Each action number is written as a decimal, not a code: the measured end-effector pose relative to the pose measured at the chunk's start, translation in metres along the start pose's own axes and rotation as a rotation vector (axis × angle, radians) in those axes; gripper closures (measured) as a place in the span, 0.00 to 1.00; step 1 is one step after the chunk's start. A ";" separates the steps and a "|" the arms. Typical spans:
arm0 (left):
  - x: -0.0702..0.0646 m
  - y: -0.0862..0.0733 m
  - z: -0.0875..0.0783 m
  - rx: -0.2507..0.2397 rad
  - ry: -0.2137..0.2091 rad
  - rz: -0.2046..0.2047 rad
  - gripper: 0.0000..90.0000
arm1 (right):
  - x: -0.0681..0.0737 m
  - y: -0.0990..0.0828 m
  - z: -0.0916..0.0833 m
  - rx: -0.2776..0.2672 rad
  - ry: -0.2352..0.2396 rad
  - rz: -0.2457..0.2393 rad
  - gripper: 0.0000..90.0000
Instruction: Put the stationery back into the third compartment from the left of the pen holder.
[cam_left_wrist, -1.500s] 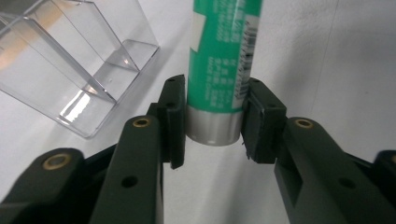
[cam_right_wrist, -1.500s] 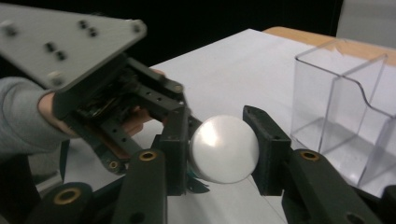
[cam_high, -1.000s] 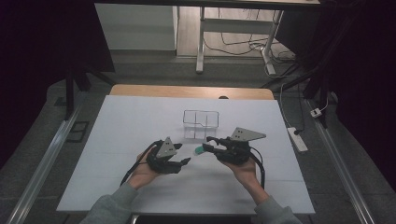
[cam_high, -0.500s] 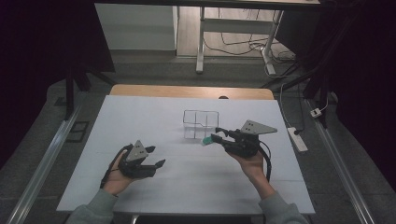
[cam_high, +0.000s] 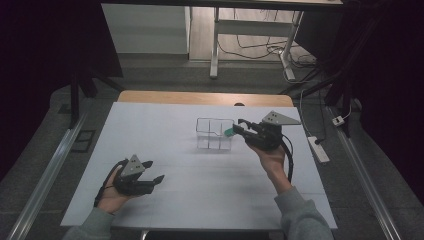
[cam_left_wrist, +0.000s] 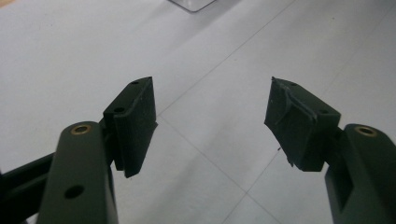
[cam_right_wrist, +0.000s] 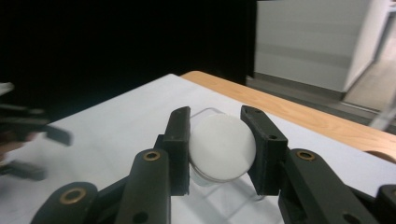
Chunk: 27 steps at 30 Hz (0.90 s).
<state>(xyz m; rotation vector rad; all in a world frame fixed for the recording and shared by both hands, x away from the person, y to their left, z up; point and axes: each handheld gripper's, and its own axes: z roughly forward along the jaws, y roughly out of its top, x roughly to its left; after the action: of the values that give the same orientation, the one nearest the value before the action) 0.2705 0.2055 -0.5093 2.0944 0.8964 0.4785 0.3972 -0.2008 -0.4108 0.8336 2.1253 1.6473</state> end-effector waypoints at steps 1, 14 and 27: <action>0.001 -0.001 0.000 0.000 0.003 -0.005 0.37 | -0.003 0.002 0.003 0.005 -0.008 0.007 0.70; 0.007 -0.005 -0.003 -0.016 0.007 -0.028 0.37 | -0.024 0.006 0.044 0.145 -0.113 0.008 0.70; 0.009 -0.007 -0.002 -0.017 0.036 -0.048 0.37 | -0.021 0.000 0.053 0.181 -0.118 -0.013 0.55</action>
<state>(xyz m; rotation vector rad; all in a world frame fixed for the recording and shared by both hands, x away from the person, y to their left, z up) 0.2724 0.2163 -0.5131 2.0500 0.9578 0.4980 0.4446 -0.1737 -0.4273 0.9428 2.2149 1.3788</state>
